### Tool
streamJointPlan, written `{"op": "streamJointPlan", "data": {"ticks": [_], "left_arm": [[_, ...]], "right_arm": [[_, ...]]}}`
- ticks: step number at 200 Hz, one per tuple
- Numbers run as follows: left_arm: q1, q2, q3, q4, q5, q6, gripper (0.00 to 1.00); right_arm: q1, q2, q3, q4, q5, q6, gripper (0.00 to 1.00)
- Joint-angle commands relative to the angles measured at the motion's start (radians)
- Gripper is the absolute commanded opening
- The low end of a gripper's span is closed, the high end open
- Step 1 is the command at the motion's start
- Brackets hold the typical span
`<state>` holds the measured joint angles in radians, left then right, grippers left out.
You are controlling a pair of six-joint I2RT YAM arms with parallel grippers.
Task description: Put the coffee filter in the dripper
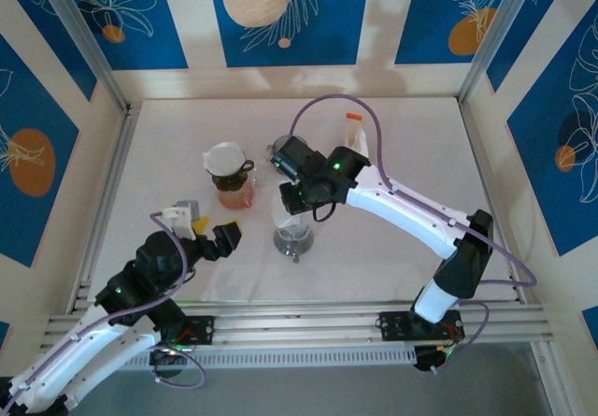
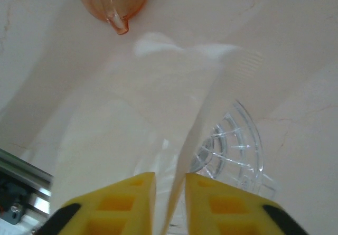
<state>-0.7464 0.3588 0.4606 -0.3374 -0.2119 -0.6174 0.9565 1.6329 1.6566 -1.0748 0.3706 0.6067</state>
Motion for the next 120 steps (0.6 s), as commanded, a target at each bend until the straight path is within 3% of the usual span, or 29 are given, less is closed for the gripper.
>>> {"op": "streamJointPlan", "data": {"ticks": [1, 49, 82, 120], "left_arm": [[0.008, 0.029, 0.036, 0.028, 0.035, 0.02, 1.0], [0.009, 0.093, 0.069, 0.03, 0.07, 0.017, 1.0], [0.009, 0.11, 0.074, 0.062, 0.091, 0.004, 1.0], [0.014, 0.193, 0.116, 0.087, 0.148, 0.001, 1.0]], "right_arm": [[0.01, -0.031, -0.015, -0.013, 0.021, -0.013, 0.13], [-0.009, -0.048, -0.018, -0.02, 0.046, -0.096, 0.0], [-0.033, -0.044, -0.011, -0.038, 0.041, -0.16, 0.0], [-0.079, -0.044, -0.037, -0.002, -0.053, -0.208, 0.0]]}}
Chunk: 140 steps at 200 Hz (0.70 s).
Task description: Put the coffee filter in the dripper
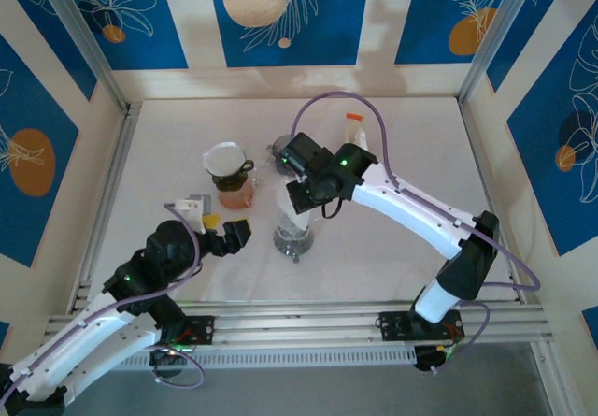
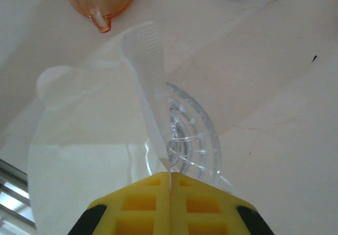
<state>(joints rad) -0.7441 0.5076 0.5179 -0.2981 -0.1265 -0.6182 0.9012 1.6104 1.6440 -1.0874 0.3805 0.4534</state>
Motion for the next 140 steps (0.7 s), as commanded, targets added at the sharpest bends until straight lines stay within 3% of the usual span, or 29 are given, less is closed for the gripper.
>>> {"op": "streamJointPlan", "data": {"ticks": [1, 46, 94, 140], "left_arm": [[0.011, 0.047, 0.06, 0.048, 0.065, 0.001, 1.0], [0.041, 0.177, 0.123, 0.1, 0.186, -0.027, 0.96], [0.086, 0.332, 0.2, 0.107, 0.254, -0.067, 0.87], [0.091, 0.42, 0.224, 0.134, 0.287, -0.06, 0.85]], "right_arm": [[-0.024, -0.022, -0.026, 0.011, -0.064, -0.056, 0.0], [-0.035, -0.008, -0.037, 0.03, -0.095, -0.093, 0.0], [-0.01, 0.012, -0.042, 0.029, -0.034, -0.111, 0.0], [0.015, 0.034, -0.064, 0.03, 0.031, -0.134, 0.0]]}}
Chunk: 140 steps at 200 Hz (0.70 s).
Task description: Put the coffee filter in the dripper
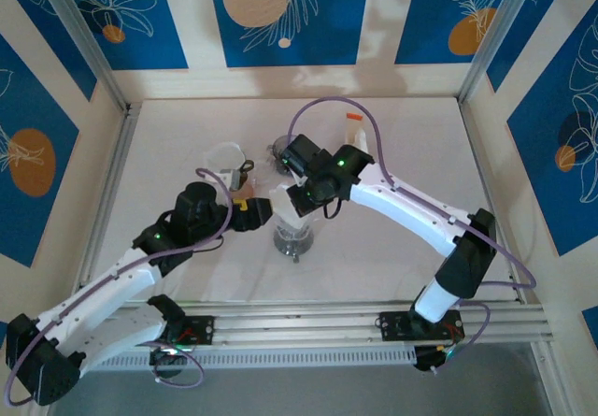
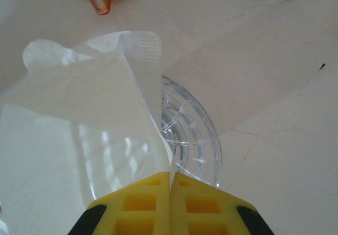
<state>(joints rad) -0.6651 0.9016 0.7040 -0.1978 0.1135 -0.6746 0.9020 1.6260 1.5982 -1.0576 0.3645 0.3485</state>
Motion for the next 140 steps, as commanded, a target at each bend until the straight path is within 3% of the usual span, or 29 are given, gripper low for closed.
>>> {"op": "streamJointPlan", "data": {"ticks": [1, 57, 140], "left_arm": [[0.012, 0.028, 0.038, 0.034, 0.047, -0.003, 0.85], [0.013, 0.094, 0.034, 0.062, 0.063, -0.005, 0.83], [0.02, 0.148, 0.01, 0.057, 0.064, -0.011, 0.75]], "right_arm": [[0.015, 0.019, -0.018, 0.0, 0.049, -0.029, 0.0], [0.03, 0.028, -0.027, -0.01, 0.127, -0.042, 0.0], [0.05, 0.049, -0.041, -0.009, 0.146, -0.037, 0.0]]}}
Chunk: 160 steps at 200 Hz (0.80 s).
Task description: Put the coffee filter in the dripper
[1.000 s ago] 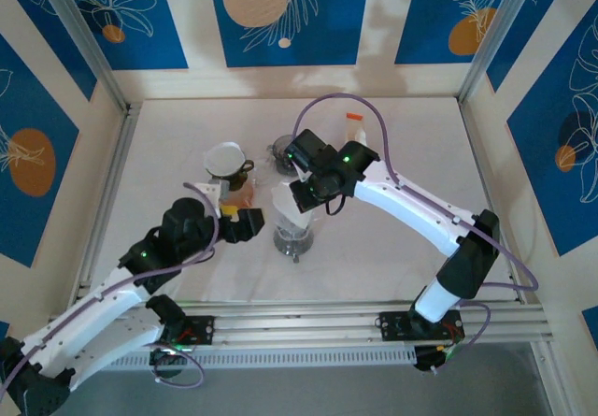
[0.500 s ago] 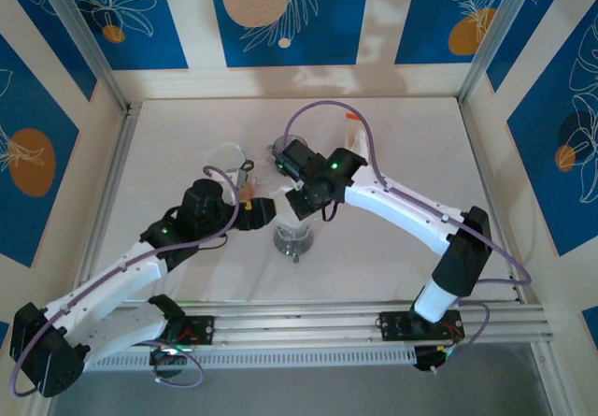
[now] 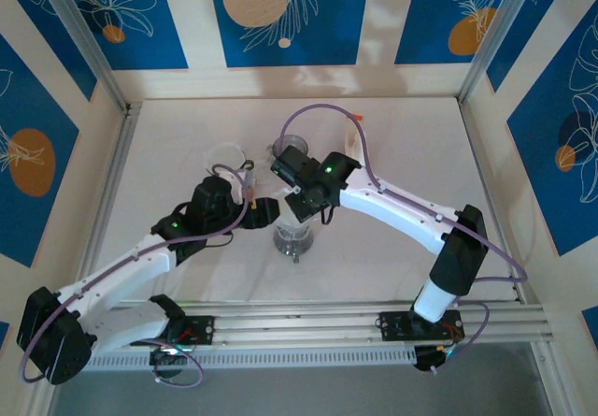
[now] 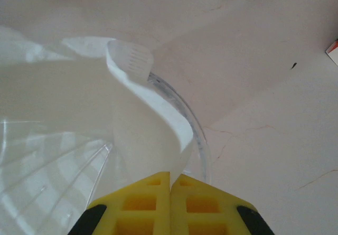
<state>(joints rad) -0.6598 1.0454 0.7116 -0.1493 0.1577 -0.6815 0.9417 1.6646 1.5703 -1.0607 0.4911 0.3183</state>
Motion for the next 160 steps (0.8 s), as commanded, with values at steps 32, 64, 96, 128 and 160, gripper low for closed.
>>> {"op": "streamJointPlan", "data": {"ticks": [32, 64, 96, 128, 160], "left_arm": [[0.019, 0.007, -0.007, 0.005, 0.033, -0.005, 0.72], [0.022, 0.007, -0.011, 0.009, 0.037, -0.006, 0.7], [0.022, 0.015, -0.012, 0.012, 0.043, -0.008, 0.69], [0.025, 0.017, -0.015, 0.011, 0.048, -0.014, 0.69], [0.026, 0.018, -0.019, 0.014, 0.049, -0.016, 0.68]], "right_arm": [[0.011, -0.023, -0.01, 0.007, 0.021, 0.004, 0.17], [0.005, -0.082, 0.011, 0.023, 0.035, 0.014, 0.37], [-0.026, -0.111, 0.001, 0.033, -0.001, 0.034, 0.41], [-0.042, -0.109, -0.04, 0.044, -0.027, 0.044, 0.21], [-0.041, -0.104, -0.082, 0.075, -0.048, 0.049, 0.1]]}}
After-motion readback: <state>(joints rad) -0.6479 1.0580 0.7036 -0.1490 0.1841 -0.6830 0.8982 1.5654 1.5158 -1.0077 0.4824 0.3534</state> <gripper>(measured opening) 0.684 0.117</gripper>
